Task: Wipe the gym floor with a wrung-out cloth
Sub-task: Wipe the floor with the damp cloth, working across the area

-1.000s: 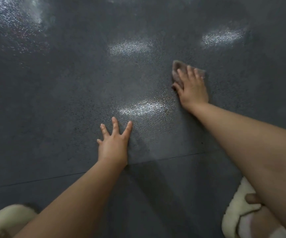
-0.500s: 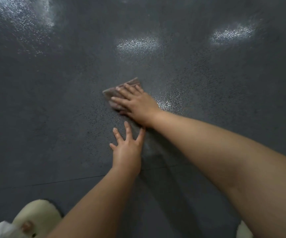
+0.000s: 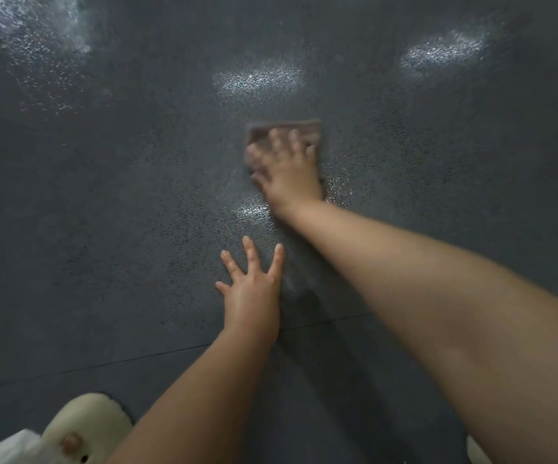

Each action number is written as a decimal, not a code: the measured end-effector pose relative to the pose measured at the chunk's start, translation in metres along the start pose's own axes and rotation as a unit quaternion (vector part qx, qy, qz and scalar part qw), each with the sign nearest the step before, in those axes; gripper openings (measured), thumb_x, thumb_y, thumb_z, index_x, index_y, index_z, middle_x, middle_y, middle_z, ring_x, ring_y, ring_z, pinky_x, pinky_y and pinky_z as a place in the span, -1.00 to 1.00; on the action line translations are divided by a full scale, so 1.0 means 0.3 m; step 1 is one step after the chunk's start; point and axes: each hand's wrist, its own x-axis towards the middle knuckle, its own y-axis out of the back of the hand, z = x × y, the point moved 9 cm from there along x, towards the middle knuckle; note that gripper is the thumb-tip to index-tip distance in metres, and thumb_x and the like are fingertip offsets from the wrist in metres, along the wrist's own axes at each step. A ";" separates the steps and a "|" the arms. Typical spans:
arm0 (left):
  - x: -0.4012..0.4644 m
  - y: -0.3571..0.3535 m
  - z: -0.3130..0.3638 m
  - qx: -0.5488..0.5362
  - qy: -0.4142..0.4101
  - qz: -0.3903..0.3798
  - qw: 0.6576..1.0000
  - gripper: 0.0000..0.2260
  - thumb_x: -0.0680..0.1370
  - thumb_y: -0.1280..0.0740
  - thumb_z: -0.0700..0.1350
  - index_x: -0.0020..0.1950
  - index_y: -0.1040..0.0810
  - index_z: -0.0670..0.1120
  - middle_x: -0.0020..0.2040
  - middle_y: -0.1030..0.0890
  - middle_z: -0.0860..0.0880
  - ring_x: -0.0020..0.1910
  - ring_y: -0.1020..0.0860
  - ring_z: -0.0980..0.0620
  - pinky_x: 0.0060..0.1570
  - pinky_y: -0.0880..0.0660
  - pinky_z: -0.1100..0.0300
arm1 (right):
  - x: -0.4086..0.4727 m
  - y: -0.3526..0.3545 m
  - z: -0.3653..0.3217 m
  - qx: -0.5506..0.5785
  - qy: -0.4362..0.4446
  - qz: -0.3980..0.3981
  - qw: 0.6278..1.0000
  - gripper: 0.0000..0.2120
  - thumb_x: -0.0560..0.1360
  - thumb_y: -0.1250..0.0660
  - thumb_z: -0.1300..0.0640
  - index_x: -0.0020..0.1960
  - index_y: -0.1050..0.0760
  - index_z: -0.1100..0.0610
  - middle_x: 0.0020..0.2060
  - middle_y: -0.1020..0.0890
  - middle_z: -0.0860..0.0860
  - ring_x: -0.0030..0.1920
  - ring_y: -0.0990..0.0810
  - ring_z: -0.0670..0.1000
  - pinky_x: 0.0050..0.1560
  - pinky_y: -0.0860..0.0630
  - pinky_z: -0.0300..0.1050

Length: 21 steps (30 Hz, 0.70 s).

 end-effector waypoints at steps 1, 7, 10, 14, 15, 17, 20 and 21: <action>0.000 -0.002 0.001 -0.004 -0.003 -0.007 1.000 -0.20 0.51 -0.35 -0.26 0.55 0.12 0.05 0.52 0.29 -0.20 0.44 0.20 -0.45 0.32 -0.19 -0.30 | -0.051 -0.035 -0.091 -0.009 0.057 -0.014 0.998 -0.51 0.62 0.00 -0.13 0.52 -0.05 -0.14 0.55 0.05 0.05 0.52 0.13 0.20 0.46 0.16 0.18; 0.005 -0.001 -0.001 -0.011 -0.002 -0.007 1.000 -0.19 0.49 -0.39 -0.22 0.55 0.07 0.05 0.52 0.29 -0.20 0.45 0.20 -0.44 0.30 -0.21 -0.31 | -0.168 -0.084 -0.104 -0.006 0.145 -0.023 0.989 -0.52 0.62 -0.09 -0.03 0.52 -0.12 -0.08 0.55 0.00 0.00 0.53 0.07 0.06 0.47 0.12 -0.04; 0.001 -0.001 0.001 -0.006 -0.006 -0.004 1.000 -0.04 0.47 -0.43 -0.21 0.53 0.27 0.10 0.50 0.36 -0.20 0.45 0.20 -0.42 0.30 -0.24 -0.27 | -0.191 -0.048 0.122 0.025 0.051 0.008 0.998 -0.50 0.62 -0.11 0.01 0.53 -0.11 -0.02 0.54 0.00 0.04 0.53 0.05 0.09 0.47 0.10 -0.05; 0.003 -0.003 -0.003 -0.004 -0.008 -0.003 1.000 0.01 0.43 -0.47 -0.16 0.52 0.29 0.11 0.50 0.36 -0.18 0.46 0.20 -0.41 0.31 -0.26 -0.27 | -0.330 0.001 0.482 0.061 -0.137 0.089 0.985 -0.51 0.62 -0.12 0.01 0.52 -0.14 0.04 0.53 -0.06 0.09 0.52 0.00 0.16 0.50 0.00 0.01; 0.003 -0.002 -0.003 -0.002 -0.008 -0.004 1.000 0.03 0.42 -0.48 -0.14 0.52 0.30 0.12 0.50 0.36 -0.18 0.46 0.19 -0.41 0.32 -0.27 -0.26 | -0.384 0.005 0.563 0.061 -0.184 0.109 0.975 -0.51 0.62 -0.11 0.01 0.52 -0.15 0.06 0.53 -0.08 0.11 0.52 -0.03 0.17 0.49 -0.02 0.02; 0.002 -0.001 -0.001 -0.003 -0.009 -0.003 1.000 0.05 0.40 -0.50 -0.13 0.52 0.30 0.12 0.50 0.35 -0.18 0.46 0.19 -0.41 0.31 -0.28 -0.26 | -0.504 -0.001 0.692 0.061 -0.274 0.149 0.948 -0.52 0.62 -0.12 0.04 0.51 -0.18 0.12 0.51 -0.12 0.16 0.50 -0.07 0.20 0.47 -0.05 0.04; 0.001 0.003 -0.002 -0.002 -0.007 0.001 1.000 0.05 0.39 -0.51 -0.14 0.53 0.27 0.12 0.50 0.34 -0.18 0.46 0.18 -0.41 0.31 -0.28 -0.27 | -0.675 -0.056 0.767 0.111 -0.412 0.200 0.882 -0.54 0.62 -0.13 0.07 0.48 -0.23 0.17 0.50 -0.15 0.20 0.49 -0.08 0.21 0.45 0.00 0.01; 0.002 0.004 -0.001 -0.001 -0.007 0.002 1.000 0.06 0.39 -0.51 -0.14 0.53 0.27 0.12 0.50 0.34 -0.18 0.46 0.18 -0.41 0.31 -0.28 -0.27 | -0.712 -0.082 0.743 0.131 -0.442 0.217 0.860 -0.56 0.61 -0.12 0.08 0.46 -0.27 0.18 0.49 -0.18 0.22 0.49 -0.10 0.24 0.45 0.00 0.00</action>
